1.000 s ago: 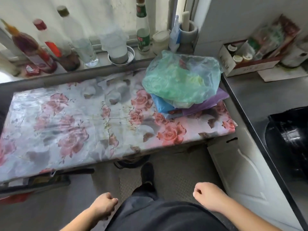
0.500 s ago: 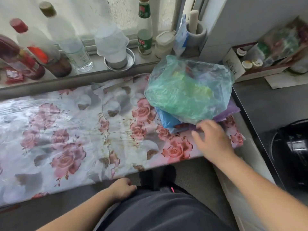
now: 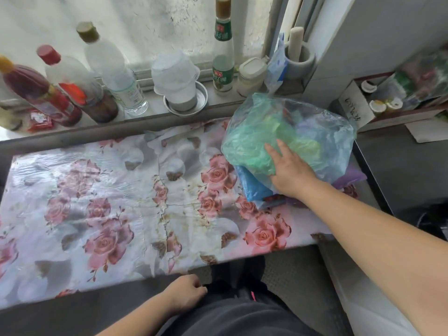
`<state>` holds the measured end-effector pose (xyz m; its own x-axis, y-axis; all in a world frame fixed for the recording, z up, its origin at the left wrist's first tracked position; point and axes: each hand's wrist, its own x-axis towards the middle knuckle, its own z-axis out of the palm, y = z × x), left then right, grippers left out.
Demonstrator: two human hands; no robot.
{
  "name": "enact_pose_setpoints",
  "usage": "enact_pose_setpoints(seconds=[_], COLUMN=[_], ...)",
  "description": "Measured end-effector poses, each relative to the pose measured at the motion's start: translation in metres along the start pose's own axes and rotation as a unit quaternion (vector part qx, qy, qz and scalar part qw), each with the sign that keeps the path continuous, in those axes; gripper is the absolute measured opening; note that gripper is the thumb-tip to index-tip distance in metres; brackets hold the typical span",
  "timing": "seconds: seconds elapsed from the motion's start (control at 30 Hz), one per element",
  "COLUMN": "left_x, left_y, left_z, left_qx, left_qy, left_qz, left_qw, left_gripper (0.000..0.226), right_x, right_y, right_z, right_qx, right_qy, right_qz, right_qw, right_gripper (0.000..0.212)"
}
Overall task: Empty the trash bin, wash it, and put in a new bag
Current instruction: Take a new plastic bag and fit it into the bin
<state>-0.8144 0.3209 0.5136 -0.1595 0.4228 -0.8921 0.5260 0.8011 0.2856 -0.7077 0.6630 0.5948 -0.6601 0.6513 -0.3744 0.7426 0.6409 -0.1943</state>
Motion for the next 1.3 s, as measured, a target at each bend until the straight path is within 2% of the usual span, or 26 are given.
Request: enact_pose_setpoints(seconds=[0.1,0.17,0.37,0.47,0.53,0.63,0.7,0.77,0.87,0.93,1.0,1.07,1.1,1.13,1.17,1.2,1.27,1.3], left_x=[0.002,0.005,0.014,0.015,0.014,0.01,0.007,0.003,-0.001,-0.003,-0.006,-0.012,-0.013,-0.018,-0.016,-0.014,-0.01,-0.012], left_y=[0.001,0.001,0.002,0.004,0.006,0.015,0.026,0.041,0.061,0.067,0.073,0.078,0.081,0.086,0.086,0.087,0.087,0.09], left_z=[-0.004,-0.005,-0.006,-0.004,-0.001,0.007,0.008,0.009,0.018,0.032,0.053,0.075,0.088,0.101,0.112,0.127,0.162,0.182], left_qx=[0.01,0.018,0.055,0.091,0.115,0.161,0.214,0.265,0.325,0.362,0.412,0.444,0.467,0.503,0.526,0.52,0.543,0.536], left_qy=[0.012,0.013,-0.003,-0.018,-0.023,-0.016,-0.012,-0.017,-0.036,-0.024,-0.044,-0.048,-0.084,-0.1,-0.102,-0.097,-0.084,-0.085], left_qz=[0.017,0.03,0.055,0.061,0.076,0.095,0.119,0.166,0.202,0.216,0.208,0.208,0.21,0.239,0.229,0.208,0.238,0.243], left_qw=[1.0,0.999,0.997,0.994,0.99,0.982,0.97,0.95,0.923,0.907,0.886,0.87,0.855,0.824,0.813,0.823,0.801,0.804], left_gripper=[0.029,0.028,0.025,0.024,0.023,0.024,0.032,0.031,0.018,0.016,0.015,0.026,0.027,0.022,0.018,0.018,0.033,0.037], right_x=[-0.01,-0.019,-0.055,-0.077,-0.098,-0.144,-0.18,-0.218,-0.28,-0.325,-0.374,-0.43,-0.46,-0.492,-0.523,-0.554,-0.616,-0.643], right_y=[-0.005,-0.007,0.006,0.022,0.034,0.047,0.053,0.057,0.06,0.059,0.056,0.05,0.046,0.041,0.035,0.027,0.006,-0.007], right_z=[-0.016,-0.027,-0.057,-0.069,-0.071,-0.057,-0.034,-0.005,0.048,0.088,0.131,0.174,0.195,0.216,0.237,0.258,0.3,0.321], right_qx=[0.076,0.118,0.225,0.298,0.298,0.234,0.189,0.176,0.205,0.224,0.244,0.268,0.284,0.301,0.313,0.319,0.328,0.338], right_qy=[0.053,0.131,0.379,0.44,0.449,0.412,0.355,0.282,0.204,0.163,0.122,0.085,0.074,0.07,0.068,0.067,0.058,0.047], right_qz=[-0.028,-0.017,0.034,0.087,0.103,0.116,0.129,0.151,0.211,0.261,0.303,0.343,0.365,0.391,0.419,0.449,0.513,0.54], right_qw=[0.995,0.984,0.897,0.843,0.836,0.873,0.906,0.931,0.934,0.925,0.913,0.896,0.883,0.867,0.85,0.832,0.791,0.769], right_gripper=[0.061,0.051,0.032,0.023,0.023,0.029,0.032,0.031,0.042,0.046,0.042,0.033,0.031,0.031,0.031,0.03,0.022,0.014])
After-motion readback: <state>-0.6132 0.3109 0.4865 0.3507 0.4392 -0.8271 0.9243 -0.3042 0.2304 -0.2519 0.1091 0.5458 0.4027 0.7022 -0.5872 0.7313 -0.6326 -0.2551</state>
